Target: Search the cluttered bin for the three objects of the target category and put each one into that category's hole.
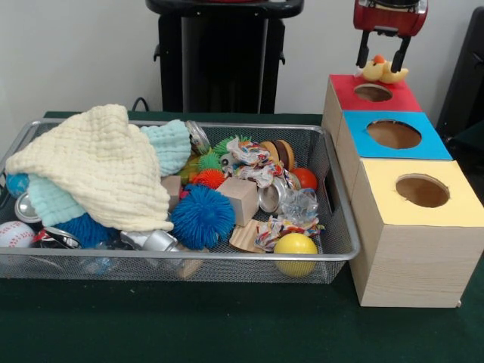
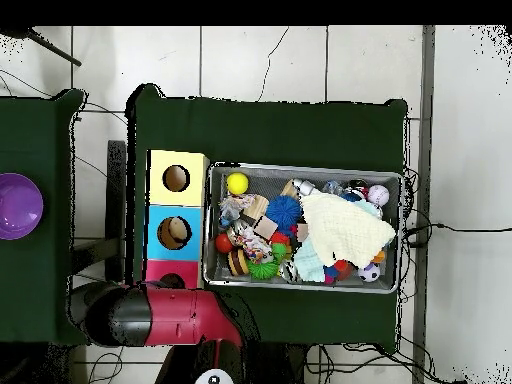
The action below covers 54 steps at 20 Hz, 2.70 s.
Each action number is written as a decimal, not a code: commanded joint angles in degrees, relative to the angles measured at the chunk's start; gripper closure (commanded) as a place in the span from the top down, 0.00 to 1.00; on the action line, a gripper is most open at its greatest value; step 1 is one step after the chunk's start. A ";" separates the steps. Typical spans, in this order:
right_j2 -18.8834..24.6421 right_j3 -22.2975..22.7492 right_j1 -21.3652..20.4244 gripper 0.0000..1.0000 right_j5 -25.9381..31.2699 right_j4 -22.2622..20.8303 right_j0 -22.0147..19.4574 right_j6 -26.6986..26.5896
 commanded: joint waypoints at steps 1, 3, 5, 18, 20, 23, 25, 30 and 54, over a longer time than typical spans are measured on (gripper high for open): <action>0.96 0.93 3.53 1.00 -1.46 -3.17 -1.16 5.67; 0.96 1.01 3.52 1.00 -1.49 -3.14 -1.17 5.64; 0.91 0.94 3.58 1.00 -1.44 -3.12 -1.09 5.65; 0.74 0.86 4.65 1.00 -2.40 -2.72 -0.79 6.28; 0.73 1.03 4.60 0.00 -2.65 -2.25 -0.82 6.76; 0.91 0.30 4.89 0.00 -0.79 -2.75 -0.76 5.88; 0.81 0.23 4.77 0.00 -0.10 -2.53 -0.61 6.19; 0.87 0.46 4.61 0.00 -0.54 -2.66 -0.66 5.99; -1.08 -2.67 3.22 0.00 -4.30 -4.95 0.64 6.89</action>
